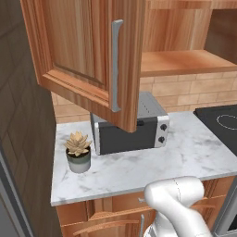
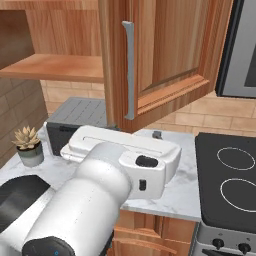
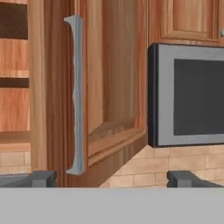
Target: Close all open cabinet doors.
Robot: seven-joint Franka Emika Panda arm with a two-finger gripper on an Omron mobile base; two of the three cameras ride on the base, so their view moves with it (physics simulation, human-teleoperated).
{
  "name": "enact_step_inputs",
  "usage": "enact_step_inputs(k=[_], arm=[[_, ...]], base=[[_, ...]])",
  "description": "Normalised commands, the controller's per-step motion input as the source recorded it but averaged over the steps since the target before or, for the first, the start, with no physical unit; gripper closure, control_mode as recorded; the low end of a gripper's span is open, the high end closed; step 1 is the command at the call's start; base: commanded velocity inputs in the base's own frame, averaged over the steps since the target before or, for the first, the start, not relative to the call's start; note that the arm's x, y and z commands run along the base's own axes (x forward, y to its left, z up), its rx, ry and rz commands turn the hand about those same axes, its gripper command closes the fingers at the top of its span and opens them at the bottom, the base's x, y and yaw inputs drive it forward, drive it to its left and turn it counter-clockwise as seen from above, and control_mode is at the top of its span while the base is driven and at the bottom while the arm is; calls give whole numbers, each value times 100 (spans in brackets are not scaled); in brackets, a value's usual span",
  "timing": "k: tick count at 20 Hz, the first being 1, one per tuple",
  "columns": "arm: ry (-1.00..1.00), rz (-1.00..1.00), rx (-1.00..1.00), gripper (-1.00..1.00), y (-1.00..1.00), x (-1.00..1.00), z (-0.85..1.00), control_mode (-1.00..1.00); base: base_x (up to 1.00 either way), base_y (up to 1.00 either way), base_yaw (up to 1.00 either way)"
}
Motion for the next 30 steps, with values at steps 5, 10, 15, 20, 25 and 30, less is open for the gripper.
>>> enact_step_inputs(k=[5, 10, 15, 20, 25, 30], arm=[[-1, 21, 3, -100, -43, 43, 0, -100], [0, 22, 4, -100, -29, 65, 0, -100], [0, 22, 3, -100, -16, 67, -3, -100], [0, 19, 1, -100, -1, 71, -12, -100], [0, 15, 0, -100, 0, 73, -16, -100], [0, 13, 0, -100, 4, 74, -22, -100]], base=[[0, 0, 0], [0, 0, 0], [0, 0, 0], [0, 0, 0], [0, 0, 0], [0, 0, 0]])
